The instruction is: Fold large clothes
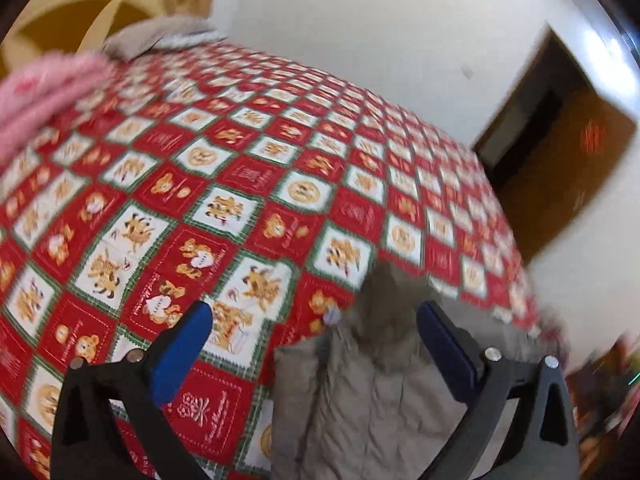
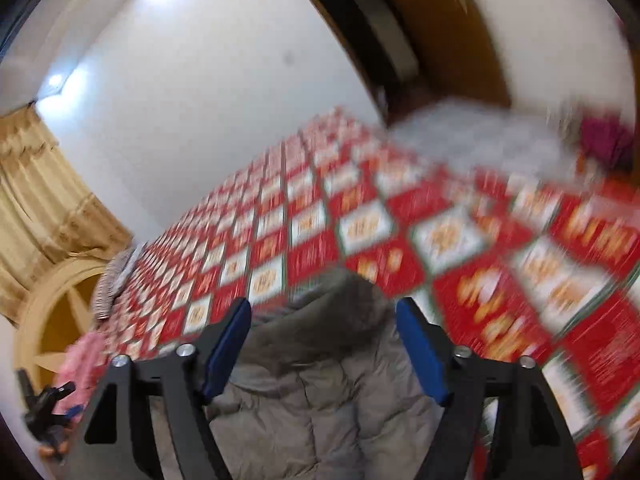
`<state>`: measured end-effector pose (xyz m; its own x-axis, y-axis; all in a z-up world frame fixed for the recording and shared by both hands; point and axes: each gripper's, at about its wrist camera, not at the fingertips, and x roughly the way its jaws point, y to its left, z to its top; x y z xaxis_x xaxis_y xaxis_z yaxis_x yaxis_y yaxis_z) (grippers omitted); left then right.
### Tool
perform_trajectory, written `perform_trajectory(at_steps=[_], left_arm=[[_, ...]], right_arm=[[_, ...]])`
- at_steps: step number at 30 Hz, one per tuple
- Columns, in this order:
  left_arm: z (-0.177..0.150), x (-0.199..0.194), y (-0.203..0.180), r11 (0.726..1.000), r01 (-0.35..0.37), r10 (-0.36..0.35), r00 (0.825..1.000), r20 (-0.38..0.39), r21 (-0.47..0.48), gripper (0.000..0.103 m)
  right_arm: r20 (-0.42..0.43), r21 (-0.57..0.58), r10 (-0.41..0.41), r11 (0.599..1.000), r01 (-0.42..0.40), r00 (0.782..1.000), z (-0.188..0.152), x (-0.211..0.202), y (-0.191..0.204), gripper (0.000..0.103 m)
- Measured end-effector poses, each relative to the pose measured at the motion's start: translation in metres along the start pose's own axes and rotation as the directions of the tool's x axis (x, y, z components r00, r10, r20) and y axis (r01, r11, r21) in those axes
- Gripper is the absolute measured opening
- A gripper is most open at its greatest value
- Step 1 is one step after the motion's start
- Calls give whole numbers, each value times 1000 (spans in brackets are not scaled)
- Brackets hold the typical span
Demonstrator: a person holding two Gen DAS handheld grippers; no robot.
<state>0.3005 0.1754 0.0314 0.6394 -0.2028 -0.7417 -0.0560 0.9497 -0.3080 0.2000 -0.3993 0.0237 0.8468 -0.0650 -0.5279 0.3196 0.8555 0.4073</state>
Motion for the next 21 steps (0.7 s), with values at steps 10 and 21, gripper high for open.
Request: perform_trajectory(at_steps=[10, 21], left_arm=[[-42, 83, -141, 944, -114, 114, 993, 17, 311, 103], [-68, 150, -109, 971, -132, 130, 991, 22, 199, 103]], right_arm=[[-215, -444, 17, 889, -113, 976, -63, 56, 141, 21], [-316, -383, 75, 902, -200, 946, -129, 154, 124, 19]])
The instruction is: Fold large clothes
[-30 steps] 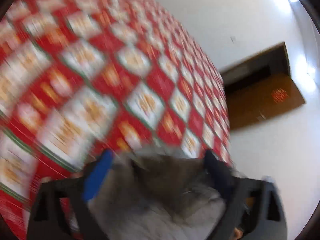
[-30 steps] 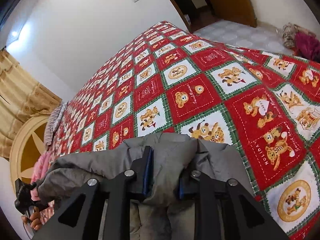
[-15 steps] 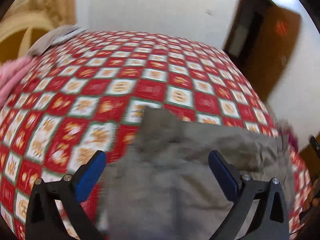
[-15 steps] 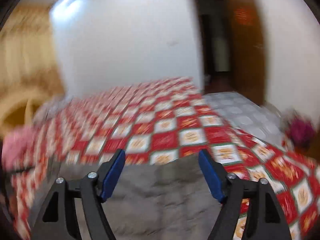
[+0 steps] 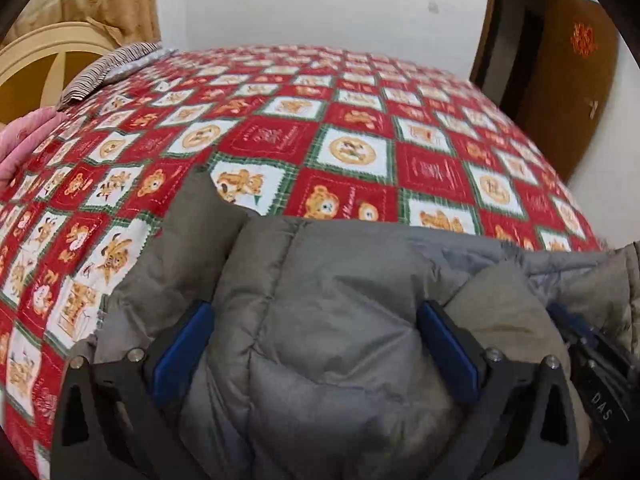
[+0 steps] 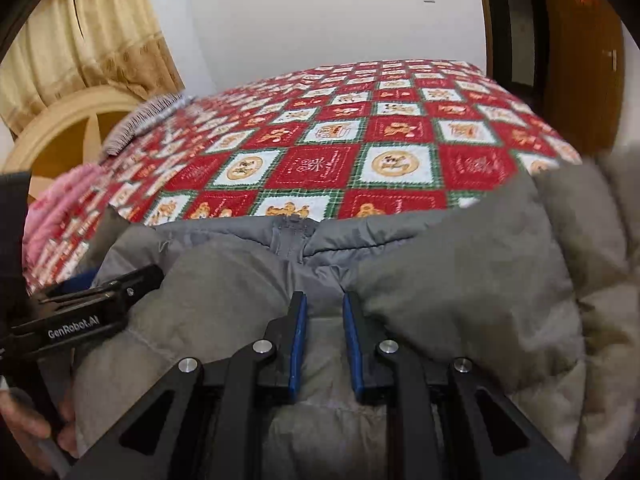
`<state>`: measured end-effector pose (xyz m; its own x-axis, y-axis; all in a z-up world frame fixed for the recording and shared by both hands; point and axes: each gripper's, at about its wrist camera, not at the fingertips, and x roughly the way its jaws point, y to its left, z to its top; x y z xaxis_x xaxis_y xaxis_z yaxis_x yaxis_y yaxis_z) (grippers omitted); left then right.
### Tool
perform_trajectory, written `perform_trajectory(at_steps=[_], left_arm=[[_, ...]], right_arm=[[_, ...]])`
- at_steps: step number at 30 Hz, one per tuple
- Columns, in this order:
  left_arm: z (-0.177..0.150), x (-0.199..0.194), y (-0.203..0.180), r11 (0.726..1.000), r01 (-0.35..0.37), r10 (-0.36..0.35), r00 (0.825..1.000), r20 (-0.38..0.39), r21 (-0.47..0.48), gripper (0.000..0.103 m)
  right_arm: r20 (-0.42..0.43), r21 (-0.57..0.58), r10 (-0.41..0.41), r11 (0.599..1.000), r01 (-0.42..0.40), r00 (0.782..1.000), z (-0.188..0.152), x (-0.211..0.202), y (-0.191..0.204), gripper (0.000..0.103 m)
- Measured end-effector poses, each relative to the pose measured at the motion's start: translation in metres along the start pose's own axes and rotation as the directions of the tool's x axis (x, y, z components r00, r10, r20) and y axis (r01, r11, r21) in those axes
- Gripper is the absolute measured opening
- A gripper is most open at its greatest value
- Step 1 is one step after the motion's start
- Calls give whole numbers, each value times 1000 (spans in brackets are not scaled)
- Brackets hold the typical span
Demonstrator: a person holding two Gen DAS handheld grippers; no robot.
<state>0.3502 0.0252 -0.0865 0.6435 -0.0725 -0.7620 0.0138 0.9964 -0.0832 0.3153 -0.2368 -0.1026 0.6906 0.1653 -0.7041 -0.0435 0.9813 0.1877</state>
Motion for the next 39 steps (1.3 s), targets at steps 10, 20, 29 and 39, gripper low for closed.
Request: perform_trajectory(at_steps=[10, 20, 29, 39], left_arm=[[-10, 25, -17, 995, -91, 91, 996, 9, 44, 103], [-10, 25, -16, 996, -82, 81, 997, 9, 40, 103], [-10, 26, -16, 996, -79, 79, 997, 5, 35, 103], [-10, -76, 56, 999, 52, -52, 997, 65, 2, 103]], right_arm=[[-28, 37, -28, 999, 29, 999, 7, 6, -1, 17], [0, 264, -312, 917, 301, 950, -4, -53, -107, 17], [25, 303, -318, 906, 296, 948, -21, -42, -115, 16], [124, 160, -384, 918, 363, 915, 0, -106, -63, 17]])
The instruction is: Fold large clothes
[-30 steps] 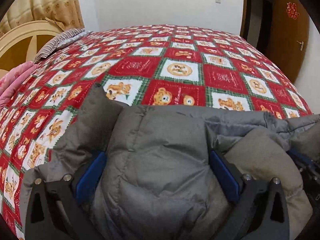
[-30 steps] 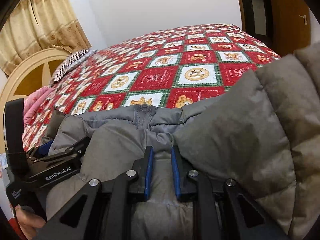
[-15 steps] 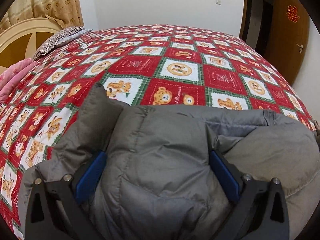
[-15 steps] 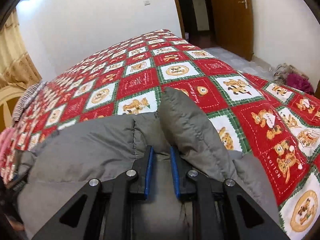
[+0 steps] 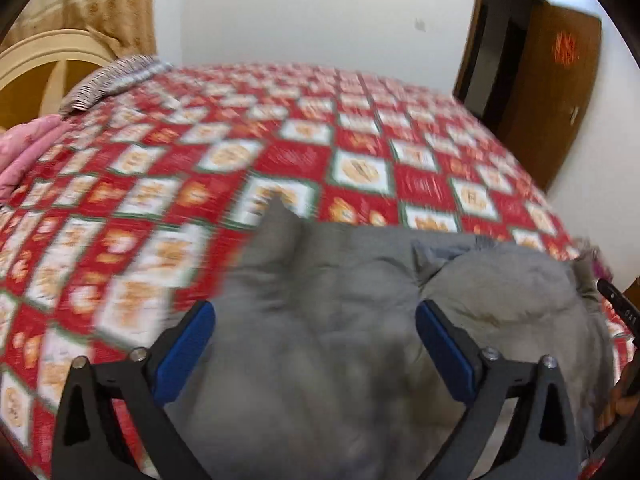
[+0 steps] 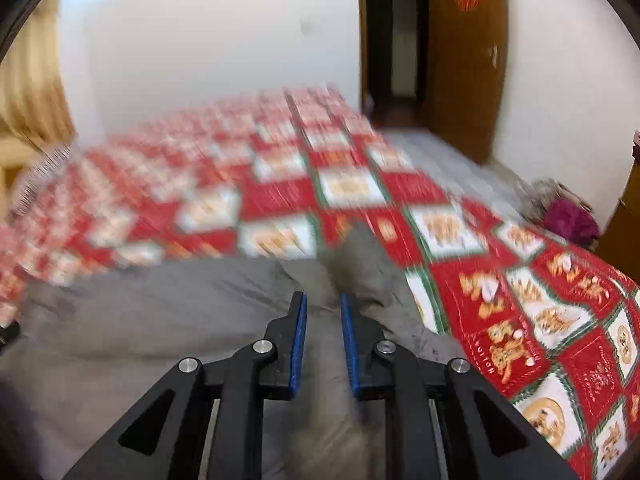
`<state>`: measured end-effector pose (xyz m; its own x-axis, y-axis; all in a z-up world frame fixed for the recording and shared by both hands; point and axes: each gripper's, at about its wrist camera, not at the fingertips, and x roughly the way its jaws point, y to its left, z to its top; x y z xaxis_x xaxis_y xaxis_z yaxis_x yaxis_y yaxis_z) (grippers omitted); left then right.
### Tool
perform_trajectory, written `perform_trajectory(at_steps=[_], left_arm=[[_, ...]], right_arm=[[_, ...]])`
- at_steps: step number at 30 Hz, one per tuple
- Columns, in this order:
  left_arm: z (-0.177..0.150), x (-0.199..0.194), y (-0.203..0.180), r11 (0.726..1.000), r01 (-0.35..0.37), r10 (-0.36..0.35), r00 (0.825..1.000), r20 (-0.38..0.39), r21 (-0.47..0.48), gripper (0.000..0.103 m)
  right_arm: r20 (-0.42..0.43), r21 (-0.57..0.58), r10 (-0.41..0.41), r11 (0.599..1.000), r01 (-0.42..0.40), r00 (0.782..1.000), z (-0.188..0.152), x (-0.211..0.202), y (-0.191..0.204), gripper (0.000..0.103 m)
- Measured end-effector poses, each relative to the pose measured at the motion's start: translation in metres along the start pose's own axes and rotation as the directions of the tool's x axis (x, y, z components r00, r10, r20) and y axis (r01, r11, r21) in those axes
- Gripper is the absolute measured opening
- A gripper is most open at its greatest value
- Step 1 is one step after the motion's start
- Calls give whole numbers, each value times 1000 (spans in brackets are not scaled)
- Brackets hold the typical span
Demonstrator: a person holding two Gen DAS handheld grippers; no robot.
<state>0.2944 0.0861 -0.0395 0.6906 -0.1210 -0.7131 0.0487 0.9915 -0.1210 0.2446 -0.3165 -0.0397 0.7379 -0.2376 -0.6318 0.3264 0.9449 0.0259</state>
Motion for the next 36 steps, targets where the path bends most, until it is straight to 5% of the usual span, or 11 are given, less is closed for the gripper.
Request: perform_trajectory(at_steps=[4, 8, 15, 17, 26, 30, 34, 36], left_arm=[[-11, -24, 42, 996, -31, 32, 999, 17, -78, 103], [-36, -13, 67, 980, -2, -10, 998, -59, -199, 103], [-82, 5, 67, 940, 101, -147, 982, -121, -325, 103], [-91, 7, 67, 927, 117, -169, 979, -117, -356, 103], [-100, 7, 31, 960, 98, -112, 993, -40, -263, 101], [-102, 4, 33, 943, 171, -181, 983, -7, -284, 63], [-103, 6, 31, 931, 215, -225, 974, -1, -295, 46], [-102, 5, 28, 927, 228, -236, 972, 7, -297, 30]], right_arm=[[-9, -60, 192, 980, -192, 981, -4, -41, 48, 17], [-92, -62, 297, 951, -303, 951, -17, -34, 100, 17], [-223, -69, 235, 964, -256, 946, -76, 28, 137, 16], [-202, -65, 232, 966, -249, 951, -82, 35, 134, 15], [-177, -162, 149, 971, -178, 973, -88, 35, 149, 15], [-170, -169, 143, 971, -172, 975, -87, 33, 148, 15], [-167, -161, 148, 971, -175, 975, -88, 33, 148, 15], [-168, -158, 151, 971, -178, 974, -88, 33, 148, 15]])
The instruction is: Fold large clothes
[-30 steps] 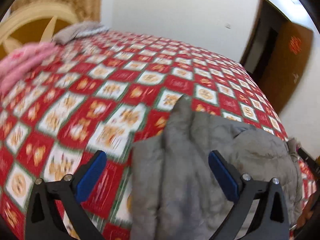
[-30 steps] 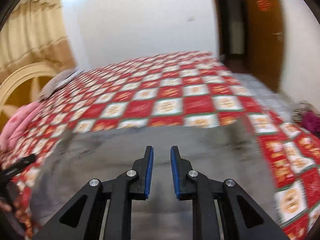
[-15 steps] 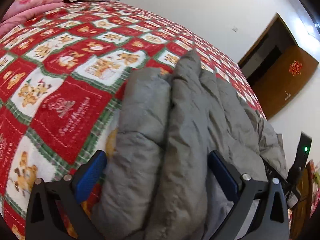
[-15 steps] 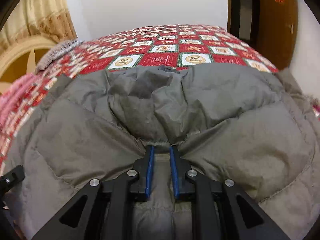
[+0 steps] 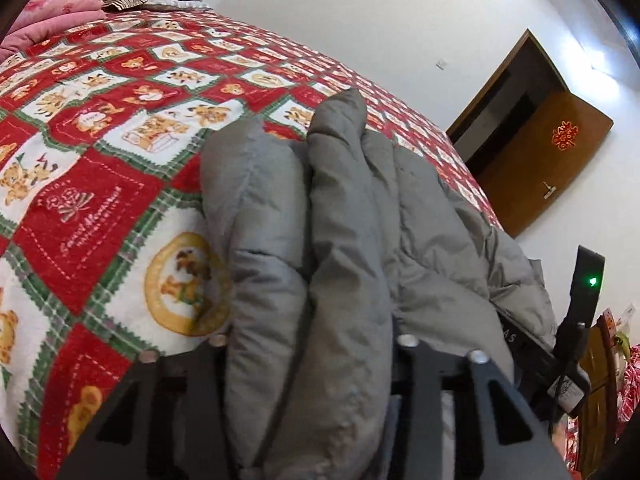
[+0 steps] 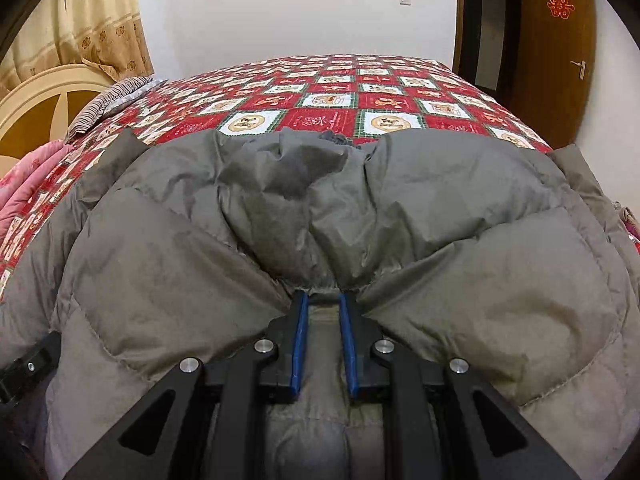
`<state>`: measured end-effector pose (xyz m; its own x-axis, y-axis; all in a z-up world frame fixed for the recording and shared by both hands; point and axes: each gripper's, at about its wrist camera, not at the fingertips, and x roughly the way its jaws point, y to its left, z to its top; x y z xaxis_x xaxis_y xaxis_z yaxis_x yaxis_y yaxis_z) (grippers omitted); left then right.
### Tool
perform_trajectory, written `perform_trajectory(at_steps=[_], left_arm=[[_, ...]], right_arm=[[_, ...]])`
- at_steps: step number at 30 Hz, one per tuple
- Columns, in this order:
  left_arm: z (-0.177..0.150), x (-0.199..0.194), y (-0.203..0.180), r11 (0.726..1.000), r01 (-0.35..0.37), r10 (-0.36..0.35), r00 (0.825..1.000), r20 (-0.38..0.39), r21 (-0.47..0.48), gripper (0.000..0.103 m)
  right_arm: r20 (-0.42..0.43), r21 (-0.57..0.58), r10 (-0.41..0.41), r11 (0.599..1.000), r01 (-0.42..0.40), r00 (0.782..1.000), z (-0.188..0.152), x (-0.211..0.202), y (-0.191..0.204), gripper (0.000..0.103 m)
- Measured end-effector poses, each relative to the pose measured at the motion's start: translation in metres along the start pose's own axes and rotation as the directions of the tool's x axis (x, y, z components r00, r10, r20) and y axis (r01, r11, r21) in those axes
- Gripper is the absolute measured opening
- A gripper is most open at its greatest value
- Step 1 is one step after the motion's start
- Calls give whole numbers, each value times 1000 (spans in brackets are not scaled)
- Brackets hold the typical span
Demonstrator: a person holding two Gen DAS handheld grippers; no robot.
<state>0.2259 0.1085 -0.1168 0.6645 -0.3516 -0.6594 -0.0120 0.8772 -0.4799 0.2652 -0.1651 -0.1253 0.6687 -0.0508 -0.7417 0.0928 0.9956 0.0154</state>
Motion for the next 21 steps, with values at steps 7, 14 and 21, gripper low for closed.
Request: perform_trajectory(at_steps=[7, 14, 21], left_arm=[[16, -17, -21, 998, 66, -67, 997, 37, 7, 14], [38, -54, -52, 975, 215, -219, 970, 104, 48, 13], [41, -86, -82, 950, 257, -281, 951, 126, 178, 13]], right_arm=[[-9, -5, -9, 1000, 9, 1000, 1, 1, 1, 15], [-41, 41, 9, 999, -7, 999, 3, -1, 0, 15], [-47, 227, 133, 967, -119, 990, -13, -14, 22, 18]])
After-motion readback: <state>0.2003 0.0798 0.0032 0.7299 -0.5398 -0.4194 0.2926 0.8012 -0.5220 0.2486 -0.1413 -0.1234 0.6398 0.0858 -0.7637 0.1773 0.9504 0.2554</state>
